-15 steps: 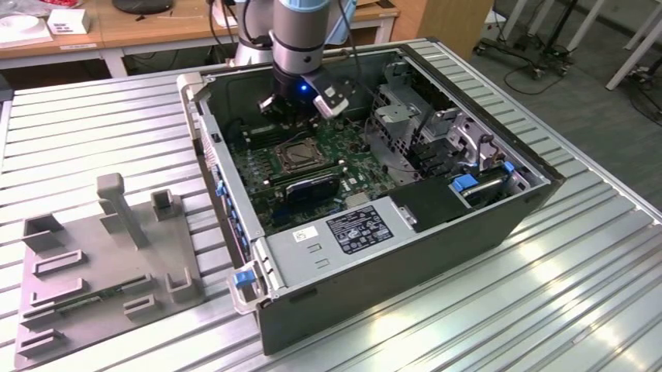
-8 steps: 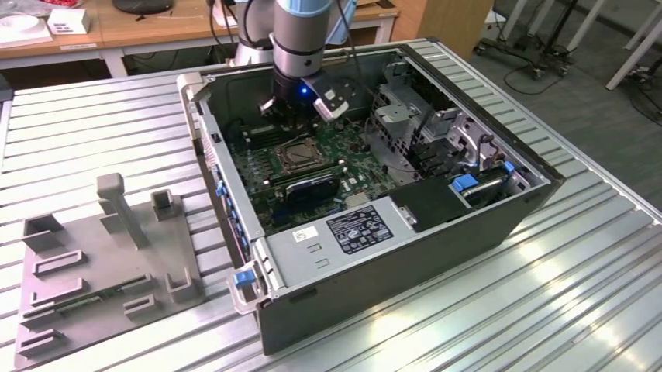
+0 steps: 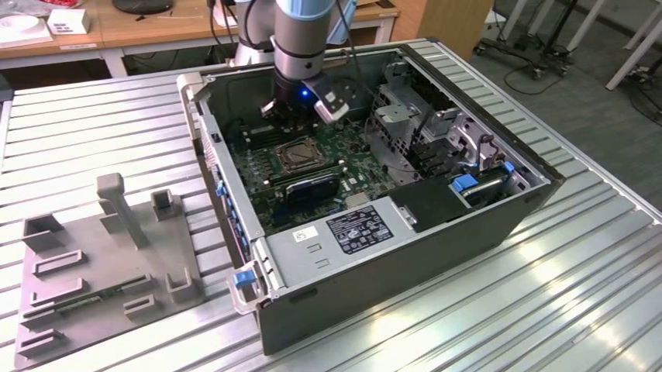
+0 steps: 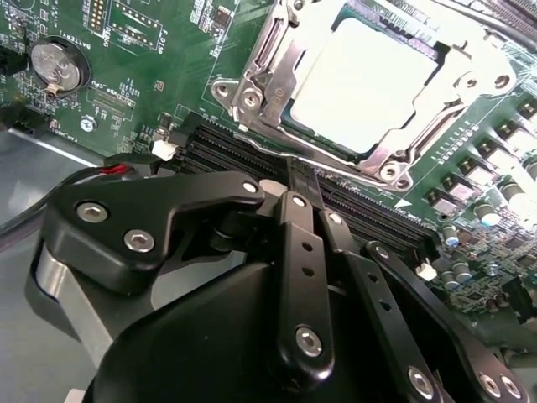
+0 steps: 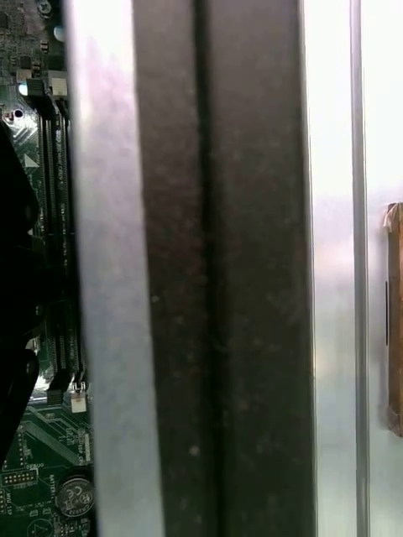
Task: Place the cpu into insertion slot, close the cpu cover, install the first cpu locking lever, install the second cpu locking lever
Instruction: 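Install the first cpu locking lever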
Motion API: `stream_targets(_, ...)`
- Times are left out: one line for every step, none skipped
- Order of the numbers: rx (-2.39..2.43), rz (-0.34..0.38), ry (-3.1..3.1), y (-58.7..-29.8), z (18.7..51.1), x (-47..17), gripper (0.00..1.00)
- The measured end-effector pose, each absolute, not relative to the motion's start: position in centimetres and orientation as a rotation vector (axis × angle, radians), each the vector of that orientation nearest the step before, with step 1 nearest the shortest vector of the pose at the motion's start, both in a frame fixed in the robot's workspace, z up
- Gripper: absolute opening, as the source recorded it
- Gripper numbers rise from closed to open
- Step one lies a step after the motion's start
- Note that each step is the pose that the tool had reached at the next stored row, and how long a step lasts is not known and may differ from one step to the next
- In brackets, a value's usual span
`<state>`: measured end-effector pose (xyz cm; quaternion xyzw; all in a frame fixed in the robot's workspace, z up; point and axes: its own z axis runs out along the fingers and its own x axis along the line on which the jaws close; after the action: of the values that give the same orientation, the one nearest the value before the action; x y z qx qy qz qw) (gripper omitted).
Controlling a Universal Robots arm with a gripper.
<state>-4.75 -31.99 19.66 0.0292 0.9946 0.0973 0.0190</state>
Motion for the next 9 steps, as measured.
stream_targets(0.091,0.302,3.087,-31.98,19.60,-4.73,0.11)
stream_targets(0.091,0.302,3.087,-31.98,19.56,-4.71,0.11)
stream_targets(0.091,0.302,3.088,-31.99,19.54,-4.69,0.11)
stream_targets(0.091,0.302,3.088,-31.99,19.54,-4.69,0.11)
stream_targets(0.091,0.302,3.088,-31.99,19.53,-4.68,0.11)
stream_targets(0.091,0.302,3.088,-31.98,19.53,-4.68,0.11)
stream_targets(0.091,0.302,3.087,-31.98,19.52,-4.67,0.11)
stream_targets(0.091,0.303,3.087,-31.98,19.51,-4.67,0.11)
stream_targets(0.091,0.303,3.087,-31.97,19.51,-4.67,0.11)
